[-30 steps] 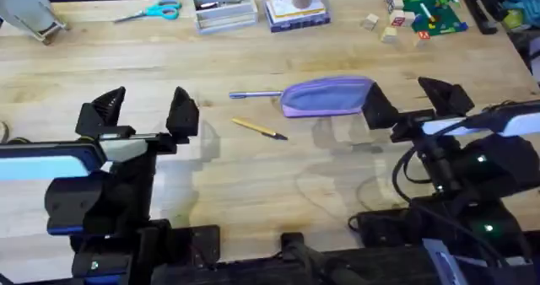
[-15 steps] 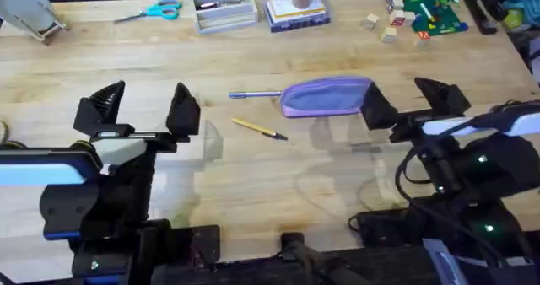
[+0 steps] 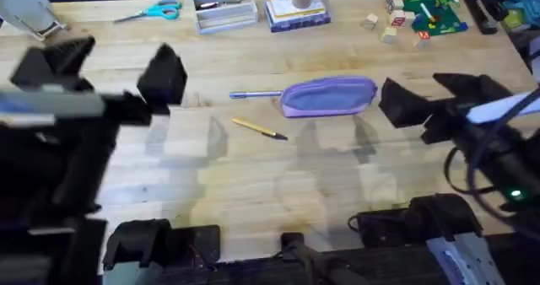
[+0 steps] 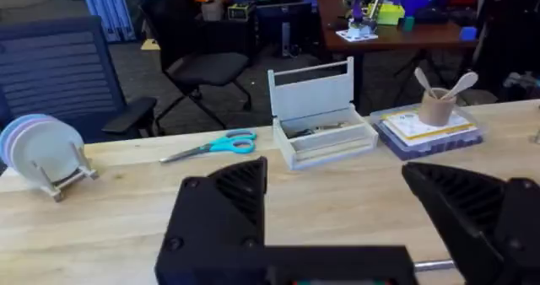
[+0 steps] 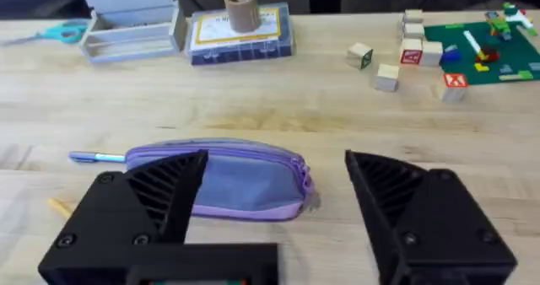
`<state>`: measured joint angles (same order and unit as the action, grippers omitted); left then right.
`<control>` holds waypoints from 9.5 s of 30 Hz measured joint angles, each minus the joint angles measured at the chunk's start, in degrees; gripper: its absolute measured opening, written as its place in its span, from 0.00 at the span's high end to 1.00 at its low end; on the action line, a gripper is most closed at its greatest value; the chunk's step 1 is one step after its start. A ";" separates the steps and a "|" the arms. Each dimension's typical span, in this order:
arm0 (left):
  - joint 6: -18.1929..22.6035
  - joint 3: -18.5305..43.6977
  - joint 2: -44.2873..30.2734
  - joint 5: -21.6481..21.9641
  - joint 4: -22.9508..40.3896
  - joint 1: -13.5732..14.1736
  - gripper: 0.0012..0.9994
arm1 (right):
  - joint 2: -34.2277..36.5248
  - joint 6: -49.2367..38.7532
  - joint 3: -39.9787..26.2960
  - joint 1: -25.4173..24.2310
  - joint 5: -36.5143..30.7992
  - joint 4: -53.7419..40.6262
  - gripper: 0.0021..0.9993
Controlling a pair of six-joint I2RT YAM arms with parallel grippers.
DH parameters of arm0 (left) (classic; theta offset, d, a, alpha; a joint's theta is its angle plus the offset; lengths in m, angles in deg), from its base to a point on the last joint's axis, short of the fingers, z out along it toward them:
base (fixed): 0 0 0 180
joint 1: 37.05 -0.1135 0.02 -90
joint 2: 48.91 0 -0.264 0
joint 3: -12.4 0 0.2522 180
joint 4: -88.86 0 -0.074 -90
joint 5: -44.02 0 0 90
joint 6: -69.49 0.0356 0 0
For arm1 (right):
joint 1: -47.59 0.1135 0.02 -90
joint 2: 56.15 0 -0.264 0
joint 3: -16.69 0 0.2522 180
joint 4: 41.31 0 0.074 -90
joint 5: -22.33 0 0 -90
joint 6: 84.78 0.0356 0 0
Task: Unzip the bag, pick up the pens from the table one at a time and place them inside, then zip the bag closed.
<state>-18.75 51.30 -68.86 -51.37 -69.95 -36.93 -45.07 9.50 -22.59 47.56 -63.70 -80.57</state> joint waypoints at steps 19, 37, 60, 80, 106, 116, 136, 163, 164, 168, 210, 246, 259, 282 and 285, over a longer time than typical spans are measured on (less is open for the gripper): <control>3.41 26.94 -37.89 -19.24 2.86 0.02 0.01 | 24.50 0.00 -22.58 0.00 0.00 -9.91 0.00; 32.08 29.99 -60.09 -29.96 3.06 19.33 0.01 | 25.67 0.02 -22.78 0.00 0.00 -7.85 0.00; 36.85 30.00 -77.98 -34.32 1.77 26.43 0.01 | 25.65 0.00 -22.78 0.00 0.00 -8.00 0.00; 37.03 30.03 -77.98 -35.14 1.62 26.64 0.94 | 25.67 0.00 -22.78 0.00 -2.98 -8.31 0.00; 37.03 30.03 -77.98 -35.34 1.59 26.64 0.96 | 52.93 -29.11 -22.93 -10.64 3.62 -15.65 0.00; 37.03 30.03 -77.98 -35.34 1.55 26.64 0.96 | 60.40 -45.47 -22.96 -10.64 3.63 -13.73 0.00; 37.03 30.03 -77.98 -35.32 1.38 26.64 0.96 | 61.41 -48.04 -23.00 -10.64 11.65 -8.68 0.03; 37.03 30.03 -77.98 -35.27 1.17 26.64 0.96 | 69.05 -47.76 -23.09 -10.36 16.31 -7.19 0.97; 37.03 30.03 -77.98 -35.25 1.16 26.64 0.96 | 68.77 -47.76 -23.09 -10.36 16.31 -7.26 0.97; 37.03 30.03 -77.98 -35.08 1.05 26.62 0.96 | 66.00 -47.78 -23.09 -10.31 16.22 -7.33 0.97; 37.03 30.08 -78.00 -31.63 1.97 25.55 0.96 | 44.81 -47.78 -22.96 5.34 33.87 5.51 0.97; 37.35 30.10 -78.55 -36.89 0.68 27.91 0.96 | 22.48 -47.81 -25.05 -8.73 37.60 9.29 0.00; 37.35 30.10 -78.55 -36.88 0.68 27.91 0.96 | 22.50 -46.46 -25.12 -11.34 27.21 -9.22 0.00; 37.35 30.10 -78.55 -36.87 0.69 27.91 0.96 | 28.58 -56.38 -25.12 -31.61 24.31 -36.45 0.00; 37.35 30.10 -78.55 -36.87 0.70 27.91 0.96 | 30.82 -61.57 -25.12 -31.65 24.58 -38.11 0.00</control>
<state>18.61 81.40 -147.41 -88.24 -69.26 -9.01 -14.25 -52.07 -47.71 15.91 -39.12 -118.68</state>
